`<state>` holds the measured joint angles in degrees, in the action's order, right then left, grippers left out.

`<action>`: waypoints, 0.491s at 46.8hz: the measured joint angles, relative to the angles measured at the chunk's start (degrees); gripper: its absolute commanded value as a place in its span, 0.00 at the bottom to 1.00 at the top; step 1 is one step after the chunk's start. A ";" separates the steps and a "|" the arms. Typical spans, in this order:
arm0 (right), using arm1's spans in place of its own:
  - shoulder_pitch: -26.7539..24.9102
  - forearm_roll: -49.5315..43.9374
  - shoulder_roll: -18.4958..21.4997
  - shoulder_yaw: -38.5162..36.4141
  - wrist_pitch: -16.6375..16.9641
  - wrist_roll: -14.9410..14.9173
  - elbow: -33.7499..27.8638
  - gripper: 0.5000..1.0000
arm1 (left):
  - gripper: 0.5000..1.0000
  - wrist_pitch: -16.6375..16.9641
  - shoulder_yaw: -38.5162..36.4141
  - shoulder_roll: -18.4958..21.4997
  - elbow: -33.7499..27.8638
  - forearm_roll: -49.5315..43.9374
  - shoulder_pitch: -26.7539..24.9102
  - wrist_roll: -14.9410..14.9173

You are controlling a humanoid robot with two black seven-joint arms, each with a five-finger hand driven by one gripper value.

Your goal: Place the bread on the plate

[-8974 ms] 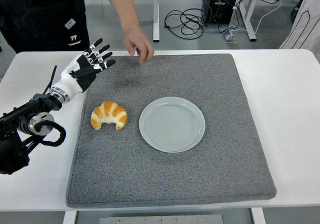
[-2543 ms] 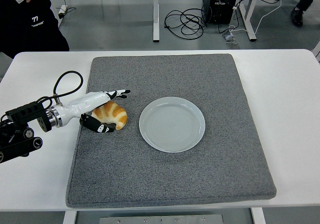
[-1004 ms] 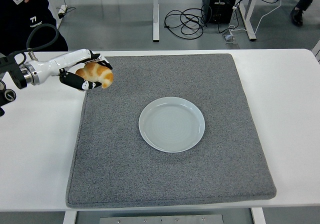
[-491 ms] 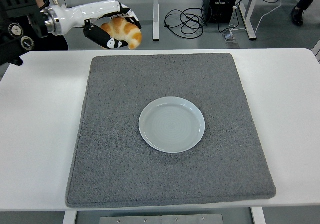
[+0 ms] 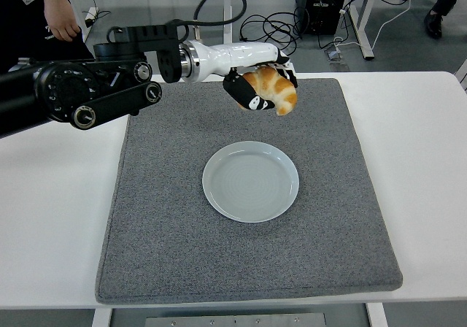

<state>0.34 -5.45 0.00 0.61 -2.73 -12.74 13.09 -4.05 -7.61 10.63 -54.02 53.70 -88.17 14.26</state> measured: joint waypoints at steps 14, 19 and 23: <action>0.01 0.00 0.00 -0.03 0.00 -0.01 -0.10 1.00 | 0.00 4.06 -3.39 -2.68 -1.38 4.96 1.70 0.53; 0.01 0.00 0.00 -0.01 0.00 -0.01 -0.17 1.00 | 0.00 7.08 -3.66 -2.42 -1.78 8.63 4.46 0.89; 0.01 0.00 0.00 -0.01 0.00 -0.02 -0.18 1.00 | 0.00 9.55 -3.66 -2.30 -1.93 10.33 6.99 1.39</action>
<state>0.35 -5.45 0.00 0.61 -2.72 -12.75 12.91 5.50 -11.27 8.33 -55.95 64.03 -81.18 15.65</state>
